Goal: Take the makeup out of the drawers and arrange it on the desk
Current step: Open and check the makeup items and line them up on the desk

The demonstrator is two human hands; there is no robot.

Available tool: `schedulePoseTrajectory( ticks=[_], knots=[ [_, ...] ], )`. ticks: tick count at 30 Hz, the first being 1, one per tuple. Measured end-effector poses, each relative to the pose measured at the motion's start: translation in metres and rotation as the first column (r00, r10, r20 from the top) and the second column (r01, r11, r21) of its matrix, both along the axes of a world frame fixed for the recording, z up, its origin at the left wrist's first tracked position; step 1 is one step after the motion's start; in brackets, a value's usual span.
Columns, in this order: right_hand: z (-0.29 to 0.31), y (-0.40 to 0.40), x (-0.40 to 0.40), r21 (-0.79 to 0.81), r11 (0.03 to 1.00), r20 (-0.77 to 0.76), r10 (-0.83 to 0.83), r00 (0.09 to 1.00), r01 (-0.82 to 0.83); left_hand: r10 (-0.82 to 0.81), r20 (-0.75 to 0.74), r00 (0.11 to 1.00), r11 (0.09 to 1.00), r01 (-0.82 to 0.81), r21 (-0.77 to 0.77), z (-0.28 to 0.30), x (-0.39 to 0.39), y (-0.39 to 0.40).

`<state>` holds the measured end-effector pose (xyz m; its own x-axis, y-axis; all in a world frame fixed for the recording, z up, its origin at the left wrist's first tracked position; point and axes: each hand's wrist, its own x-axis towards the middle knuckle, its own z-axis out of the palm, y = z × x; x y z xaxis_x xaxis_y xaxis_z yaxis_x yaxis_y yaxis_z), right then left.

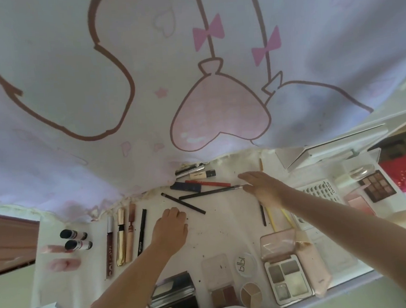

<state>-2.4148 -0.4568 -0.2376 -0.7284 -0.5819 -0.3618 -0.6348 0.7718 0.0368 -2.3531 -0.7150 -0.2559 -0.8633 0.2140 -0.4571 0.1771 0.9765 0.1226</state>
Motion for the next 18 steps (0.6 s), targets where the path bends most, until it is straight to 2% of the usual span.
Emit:
schedulePoseTrajectory(
  ticks=[2,4,6,9,12,14,16,18],
  knots=[
    [-0.001,-0.012,-0.005,-0.081,0.995,-0.070,-0.062,0.996,0.057,0.013,0.004,1.000,1.000,-0.013,0.015,0.000,0.000,-0.003],
    [0.000,-0.024,-0.007,-0.117,0.958,-0.001,-0.264,0.965,0.262,0.018,0.053,0.998,1.000,-0.019,0.020,0.000,0.003,-0.005],
    [-0.009,-0.030,-0.006,-0.030,0.925,0.031,-0.379,0.925,0.380,0.012,0.130,0.991,1.000,-0.012,0.001,-0.001,0.006,-0.009],
    [-0.013,-0.034,-0.001,0.011,0.918,0.021,-0.397,0.918,0.397,-0.026,0.210,0.977,0.999,0.031,-0.025,-0.003,0.008,-0.015],
    [-0.014,-0.034,0.002,0.026,0.935,0.025,-0.354,0.935,0.353,-0.034,0.220,0.975,0.999,0.036,-0.004,-0.003,0.008,-0.018],
    [-0.009,-0.033,0.001,-0.004,0.948,0.052,-0.317,0.947,0.317,0.003,0.141,0.990,1.000,-0.008,0.029,-0.002,0.007,-0.017],
    [0.003,-0.034,0.001,-0.062,0.952,0.112,-0.293,0.949,0.301,0.085,0.001,0.996,0.992,-0.085,0.089,0.003,0.005,-0.015],
    [0.020,-0.037,0.000,-0.110,0.943,0.154,-0.296,0.943,0.314,0.109,-0.119,0.987,0.987,-0.093,0.133,0.010,0.000,-0.009]
  ],
)
